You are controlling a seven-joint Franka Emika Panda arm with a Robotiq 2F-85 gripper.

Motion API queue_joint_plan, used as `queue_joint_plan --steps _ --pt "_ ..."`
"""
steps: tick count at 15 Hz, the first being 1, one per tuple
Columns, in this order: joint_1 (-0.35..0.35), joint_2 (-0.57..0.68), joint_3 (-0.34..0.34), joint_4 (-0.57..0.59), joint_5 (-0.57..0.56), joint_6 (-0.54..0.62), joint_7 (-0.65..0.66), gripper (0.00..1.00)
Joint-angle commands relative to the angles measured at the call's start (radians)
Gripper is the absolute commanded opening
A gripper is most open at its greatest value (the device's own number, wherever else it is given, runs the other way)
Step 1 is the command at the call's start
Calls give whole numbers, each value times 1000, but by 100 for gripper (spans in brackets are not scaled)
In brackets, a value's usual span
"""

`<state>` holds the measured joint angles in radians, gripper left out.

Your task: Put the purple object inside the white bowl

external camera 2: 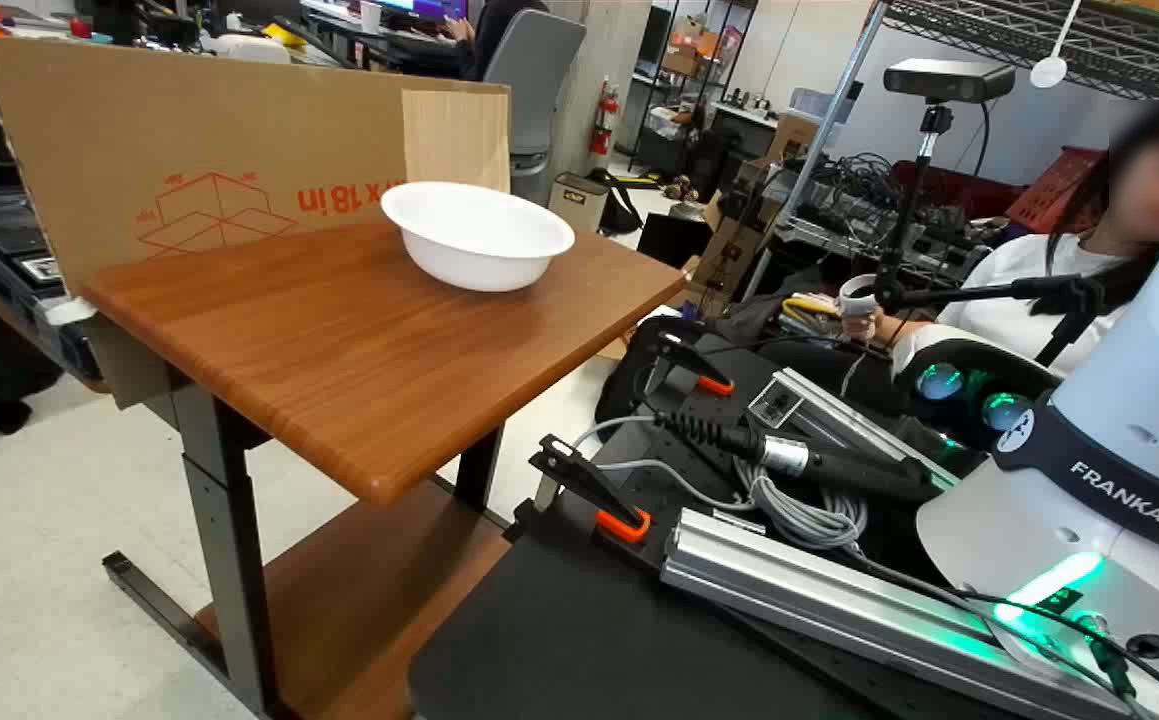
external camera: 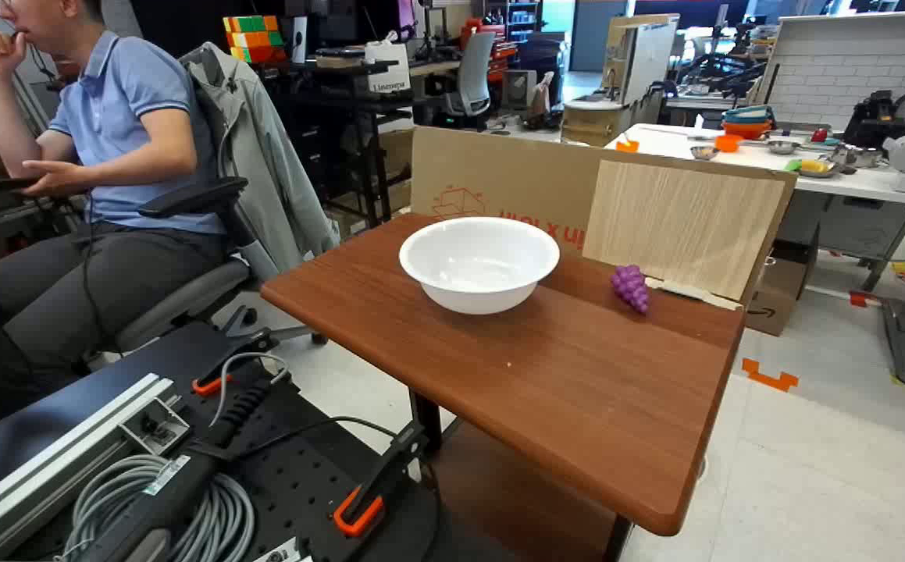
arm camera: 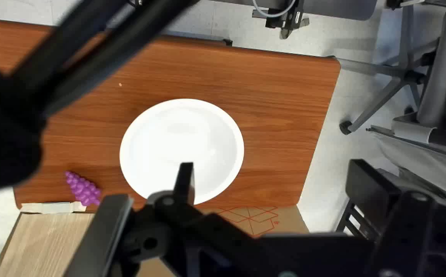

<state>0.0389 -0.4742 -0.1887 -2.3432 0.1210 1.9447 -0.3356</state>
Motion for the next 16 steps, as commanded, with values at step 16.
queue_joint_plan --steps 16 --pt "-14 112 -10 76 -17 125 -58 100"
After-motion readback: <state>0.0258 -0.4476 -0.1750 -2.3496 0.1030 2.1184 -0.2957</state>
